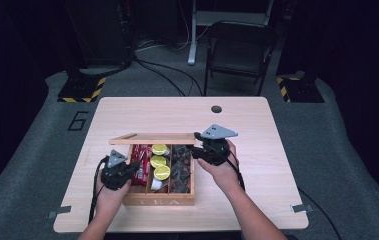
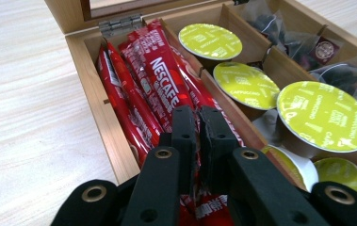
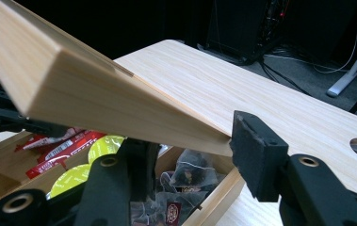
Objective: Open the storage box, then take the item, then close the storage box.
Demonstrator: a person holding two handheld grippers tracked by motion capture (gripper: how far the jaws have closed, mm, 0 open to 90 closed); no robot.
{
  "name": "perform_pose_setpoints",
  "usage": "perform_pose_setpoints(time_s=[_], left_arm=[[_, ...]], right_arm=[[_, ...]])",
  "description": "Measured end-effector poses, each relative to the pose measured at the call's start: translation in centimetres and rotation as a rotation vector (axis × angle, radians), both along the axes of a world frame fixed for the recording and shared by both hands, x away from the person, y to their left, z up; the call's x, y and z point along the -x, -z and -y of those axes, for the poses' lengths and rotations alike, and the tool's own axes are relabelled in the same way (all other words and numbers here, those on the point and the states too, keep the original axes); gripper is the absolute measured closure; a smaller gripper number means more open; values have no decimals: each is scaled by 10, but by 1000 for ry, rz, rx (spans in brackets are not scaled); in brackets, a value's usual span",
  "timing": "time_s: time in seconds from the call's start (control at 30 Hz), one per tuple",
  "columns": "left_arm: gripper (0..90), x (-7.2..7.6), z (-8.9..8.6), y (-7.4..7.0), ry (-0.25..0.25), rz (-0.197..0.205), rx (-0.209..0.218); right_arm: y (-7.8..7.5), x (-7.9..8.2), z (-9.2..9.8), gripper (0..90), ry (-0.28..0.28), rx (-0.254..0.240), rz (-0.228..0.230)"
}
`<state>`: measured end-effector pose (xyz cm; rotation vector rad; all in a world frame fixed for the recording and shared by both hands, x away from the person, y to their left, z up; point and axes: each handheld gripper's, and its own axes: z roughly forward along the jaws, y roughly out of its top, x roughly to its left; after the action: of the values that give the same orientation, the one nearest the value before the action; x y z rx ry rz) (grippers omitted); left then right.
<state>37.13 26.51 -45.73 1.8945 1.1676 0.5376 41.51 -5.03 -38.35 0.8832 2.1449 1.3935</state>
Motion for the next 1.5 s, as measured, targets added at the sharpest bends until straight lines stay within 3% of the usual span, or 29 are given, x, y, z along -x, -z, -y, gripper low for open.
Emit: perform_pose_setpoints(time_s=[0.47,0.9,1.5], left_arm=[[870,13,-13,-14,1,11,46],[871,18,-17,-17,6,18,48],[872,25,-36,-21,-15,17,67]], right_arm=[[0,-1,0,521,3,-7,5],[0,-2,0,520,-3,-8,4],[-1,-2,0,519,7,-13,3]])
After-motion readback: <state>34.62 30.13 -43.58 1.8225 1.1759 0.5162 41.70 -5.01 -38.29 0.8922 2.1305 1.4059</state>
